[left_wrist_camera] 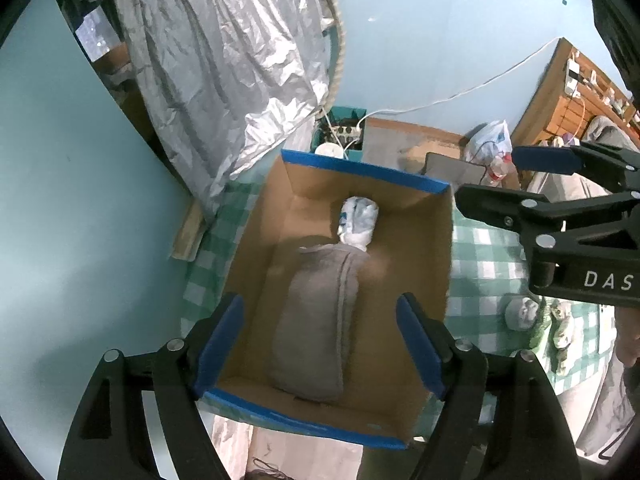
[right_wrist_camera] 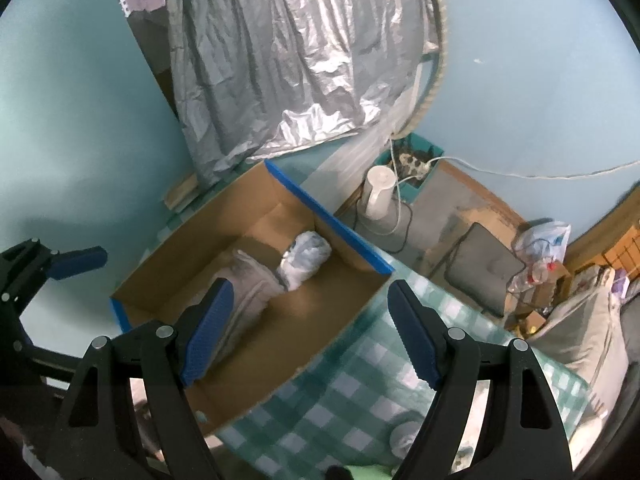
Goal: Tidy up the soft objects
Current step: 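Open the left gripper to drop the grey fleece sock into the box, then withdraw the left gripper from the box back over the table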
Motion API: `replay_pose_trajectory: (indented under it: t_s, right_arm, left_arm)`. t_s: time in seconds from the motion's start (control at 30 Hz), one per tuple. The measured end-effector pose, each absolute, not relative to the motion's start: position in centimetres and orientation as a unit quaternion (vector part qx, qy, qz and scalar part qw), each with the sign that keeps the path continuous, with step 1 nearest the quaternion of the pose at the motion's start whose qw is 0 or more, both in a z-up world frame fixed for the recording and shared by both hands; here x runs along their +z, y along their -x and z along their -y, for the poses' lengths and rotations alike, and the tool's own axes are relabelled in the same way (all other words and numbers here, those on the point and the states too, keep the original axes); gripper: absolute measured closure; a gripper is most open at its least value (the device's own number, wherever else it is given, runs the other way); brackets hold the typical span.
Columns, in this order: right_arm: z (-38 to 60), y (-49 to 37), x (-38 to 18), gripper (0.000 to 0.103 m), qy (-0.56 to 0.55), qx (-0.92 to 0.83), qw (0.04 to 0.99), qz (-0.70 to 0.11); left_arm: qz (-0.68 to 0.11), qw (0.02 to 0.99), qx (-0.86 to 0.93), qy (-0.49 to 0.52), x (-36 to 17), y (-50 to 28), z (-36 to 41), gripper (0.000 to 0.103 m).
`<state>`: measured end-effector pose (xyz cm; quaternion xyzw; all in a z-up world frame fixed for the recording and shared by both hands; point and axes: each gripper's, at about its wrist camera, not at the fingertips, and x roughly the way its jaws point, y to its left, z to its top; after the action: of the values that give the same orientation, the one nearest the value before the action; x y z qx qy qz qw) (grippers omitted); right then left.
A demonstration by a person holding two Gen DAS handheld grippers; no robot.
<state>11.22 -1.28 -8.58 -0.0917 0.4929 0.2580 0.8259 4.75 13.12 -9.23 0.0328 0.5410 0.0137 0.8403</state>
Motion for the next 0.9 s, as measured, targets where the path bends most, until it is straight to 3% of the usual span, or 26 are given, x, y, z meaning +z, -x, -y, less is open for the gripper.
replay_pose_trajectory:
  t_s: [0.9]
  right_arm:
    - [13.4, -6.0, -7.7, 0.023, 0.06, 0.186, 0.842, -0.503]
  left_arm:
    - [-0.537, 0.839, -0.05, -0.077, -8.0, -2.4, -5.7, 0.023]
